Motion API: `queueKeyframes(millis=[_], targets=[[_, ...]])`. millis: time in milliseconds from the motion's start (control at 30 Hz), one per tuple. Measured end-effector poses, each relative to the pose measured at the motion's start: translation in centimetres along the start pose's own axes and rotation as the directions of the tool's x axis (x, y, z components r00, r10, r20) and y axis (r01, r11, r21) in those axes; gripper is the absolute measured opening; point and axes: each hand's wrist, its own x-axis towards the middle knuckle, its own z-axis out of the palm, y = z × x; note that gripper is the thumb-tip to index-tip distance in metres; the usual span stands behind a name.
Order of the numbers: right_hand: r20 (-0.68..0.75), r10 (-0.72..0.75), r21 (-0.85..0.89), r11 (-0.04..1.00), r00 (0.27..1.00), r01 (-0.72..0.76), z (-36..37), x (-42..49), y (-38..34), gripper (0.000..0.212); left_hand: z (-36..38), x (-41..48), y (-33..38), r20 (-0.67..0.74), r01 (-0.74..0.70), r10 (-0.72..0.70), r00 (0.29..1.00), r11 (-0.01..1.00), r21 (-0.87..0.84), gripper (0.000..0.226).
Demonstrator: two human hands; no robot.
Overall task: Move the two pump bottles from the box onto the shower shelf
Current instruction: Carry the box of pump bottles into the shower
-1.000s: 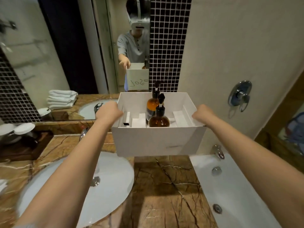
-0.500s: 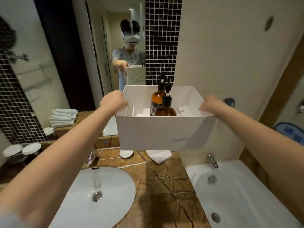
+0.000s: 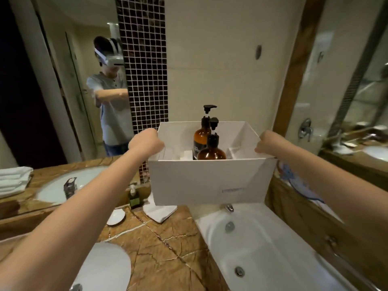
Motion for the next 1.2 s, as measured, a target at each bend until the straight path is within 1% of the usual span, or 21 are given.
queueKeyframes(millis=[133,267,333,433,533,633,800,867,967,1067,1133,1200], targets=[[-0.063,0.072,-0.032,0.997,0.995,-0.074,-3.5,0.4,5.3,0.025,1.8,0.9,5.8,0.048,-0.084,0.086,0.995,0.996,-0.033,0.01],[-0.127,0.13,-0.075,0.987,0.983,-0.14,-6.8,0.5,9.9,0.033,3.6,1.0,11.7,0.097,-0.158,0.166,0.981,0.984,-0.085,0.006],[-0.148,0.169,-0.057,0.982,0.974,-0.179,-8.3,0.4,12.1,0.033,4.3,0.9,14.4,0.115,-0.194,0.207,0.972,0.974,-0.117,0.007],[-0.192,0.21,-0.031,0.975,0.959,-0.22,-10.2,-0.5,14.9,0.028,4.9,1.1,18.1,0.119,-0.271,0.282,0.952,0.957,-0.103,0.007],[-0.242,0.268,-0.023,0.959,0.933,-0.281,-11.9,-1.5,17.5,0.027,5.5,1.5,21.4,0.131,-0.321,0.339,0.931,0.936,-0.142,0.006],[-0.276,0.34,-0.006,0.935,0.899,-0.355,-13.0,-2.9,19.6,0.026,6.2,1.8,24.4,0.151,-0.398,0.423,0.893,0.901,-0.171,0.009],[-0.323,0.433,0.053,0.896,0.842,-0.44,-14.0,-6.5,22.2,0.033,6.9,1.7,28.7,0.161,-0.526,0.566,0.809,0.818,-0.233,0.017],[-0.345,0.503,0.075,0.856,0.792,-0.511,-14.1,-8.4,23.1,0.032,7.0,1.2,30.6,0.171,-0.583,0.623,0.763,0.779,-0.233,0.016],[-0.378,0.61,0.131,0.78,0.697,-0.612,-14.4,-12.0,24.4,0.032,7.2,-0.3,33.5,0.17,-0.654,0.708,0.685,0.702,-0.282,0.006],[-0.412,0.691,0.172,0.699,0.594,-0.694,-14.9,-16.5,25.3,0.028,7.7,-2.6,36.3,0.197,-0.713,0.789,0.582,0.611,-0.344,0.007],[-0.434,0.717,0.196,0.665,0.545,-0.72,-15.3,-19.9,25.9,0.027,8.1,-4.6,38.1,0.219,-0.733,0.834,0.506,0.55,-0.4,0.012],[-0.439,0.754,0.231,0.62,0.489,-0.75,-15.6,-23.3,26.3,0.027,8.3,-7.1,39.8,0.22,-0.758,0.879,0.424,0.477,-0.445,0.006]])
